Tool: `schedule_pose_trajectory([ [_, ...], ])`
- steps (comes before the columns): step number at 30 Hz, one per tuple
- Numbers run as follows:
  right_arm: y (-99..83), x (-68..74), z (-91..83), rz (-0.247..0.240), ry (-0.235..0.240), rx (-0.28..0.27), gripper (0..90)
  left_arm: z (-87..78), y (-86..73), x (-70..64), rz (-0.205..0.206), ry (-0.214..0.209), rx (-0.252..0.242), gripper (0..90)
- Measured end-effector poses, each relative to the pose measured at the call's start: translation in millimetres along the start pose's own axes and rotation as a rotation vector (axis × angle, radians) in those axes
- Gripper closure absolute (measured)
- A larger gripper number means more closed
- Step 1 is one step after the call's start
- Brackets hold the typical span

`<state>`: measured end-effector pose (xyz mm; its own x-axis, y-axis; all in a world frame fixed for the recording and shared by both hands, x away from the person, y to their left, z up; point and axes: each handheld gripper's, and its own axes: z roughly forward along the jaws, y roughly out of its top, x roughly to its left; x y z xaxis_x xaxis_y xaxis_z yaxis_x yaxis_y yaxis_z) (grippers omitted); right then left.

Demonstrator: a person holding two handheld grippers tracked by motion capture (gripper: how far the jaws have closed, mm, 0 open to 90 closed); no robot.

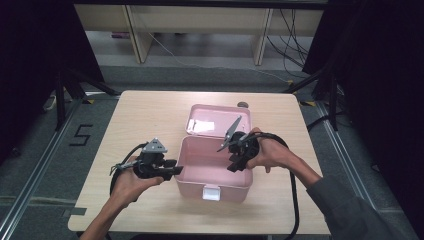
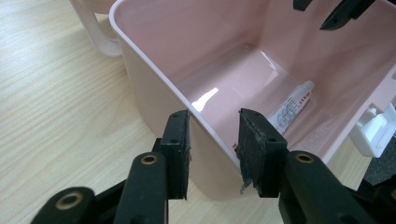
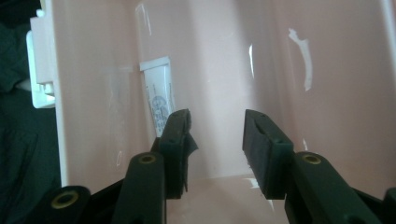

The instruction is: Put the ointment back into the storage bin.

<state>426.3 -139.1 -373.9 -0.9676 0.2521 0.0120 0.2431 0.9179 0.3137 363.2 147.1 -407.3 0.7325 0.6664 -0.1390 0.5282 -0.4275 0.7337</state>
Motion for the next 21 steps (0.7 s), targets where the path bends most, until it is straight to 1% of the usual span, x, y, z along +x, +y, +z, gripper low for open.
schedule_pose_trajectory([
  [2, -2.0, -0.7, -3.0, 0.038, -0.009, -0.018, 61.1, 0.0, 0.0, -0.1, 0.001, 0.001, 0.001, 63.8],
  [3, -3.1, -2.1, -3.9, 0.040, -0.007, -0.027, 60.9, 0.1, 0.0, -0.1, 0.001, 0.001, 0.001, 63.8],
  [4, -4.1, -1.8, -5.5, 0.072, -0.007, -0.033, 60.4, 0.1, 0.0, 0.0, 0.001, 0.001, 0.001, 63.8],
  [6, -6.4, -3.1, -8.0, 0.088, -0.023, -0.035, 60.3, 0.2, 0.0, -0.1, 0.001, 0.002, 0.000, 63.8],
  [8, -8.3, -5.0, -10.1, 0.093, -0.026, -0.050, 59.3, 0.2, 0.1, 0.0, 0.001, 0.001, 0.001, 63.8],
  [9, -8.9, -5.9, -11.6, 0.099, -0.034, -0.045, 58.9, 0.3, 0.1, 0.0, 0.001, 0.002, 0.001, 63.7],
  [11, -11.2, -7.3, -13.9, 0.123, -0.040, -0.059, 58.9, 0.4, 0.1, 0.0, 0.001, 0.002, 0.001, 63.7],
  [13, -13.1, -8.9, -15.7, 0.134, -0.044, -0.069, 59.1, 0.5, 0.1, -0.1, 0.001, 0.002, 0.001, 63.6],
  [14, -14.2, -10.0, -16.5, 0.137, -0.050, -0.075, 59.0, 0.5, 0.1, 0.0, 0.002, 0.002, 0.001, 63.6],
  [15, -15.1, -11.7, -16.9, 0.129, -0.053, -0.081, 58.8, 0.5, 0.1, 0.0, 0.001, 0.002, 0.001, 63.6],
  [16, -15.9, -10.8, -17.9, 0.160, -0.055, -0.081, 58.8, 0.5, 0.1, 0.0, 0.001, 0.002, 0.001, 63.6],
  [17, -16.9, -12.3, -18.7, 0.150, -0.061, -0.086, 58.9, 0.4, 0.2, 0.2, 0.002, 0.000, 0.004, 63.6],
  [18, -17.8, -10.3, -20.2, 0.195, -0.059, -0.085, 58.8, 0.5, 0.1, 0.2, 0.002, -0.001, 0.002, 63.6],
  [19, -18.5, -12.9, -20.7, 0.162, -0.062, -0.101, 58.8, 0.4, 0.2, 0.1, 0.002, 0.001, 0.003, 63.6],
  [20, -19.2, -11.5, -21.8, 0.183, -0.058, -0.106, 58.7, 0.5, 0.1, 0.0, 0.001, 0.003, 0.001, 63.6],
  [21, -20.0, -12.8, -22.9, 0.159, -0.063, -0.110, 58.6, 0.5, 0.3, 0.2, 0.001, 0.002, 0.002, 63.5],
])
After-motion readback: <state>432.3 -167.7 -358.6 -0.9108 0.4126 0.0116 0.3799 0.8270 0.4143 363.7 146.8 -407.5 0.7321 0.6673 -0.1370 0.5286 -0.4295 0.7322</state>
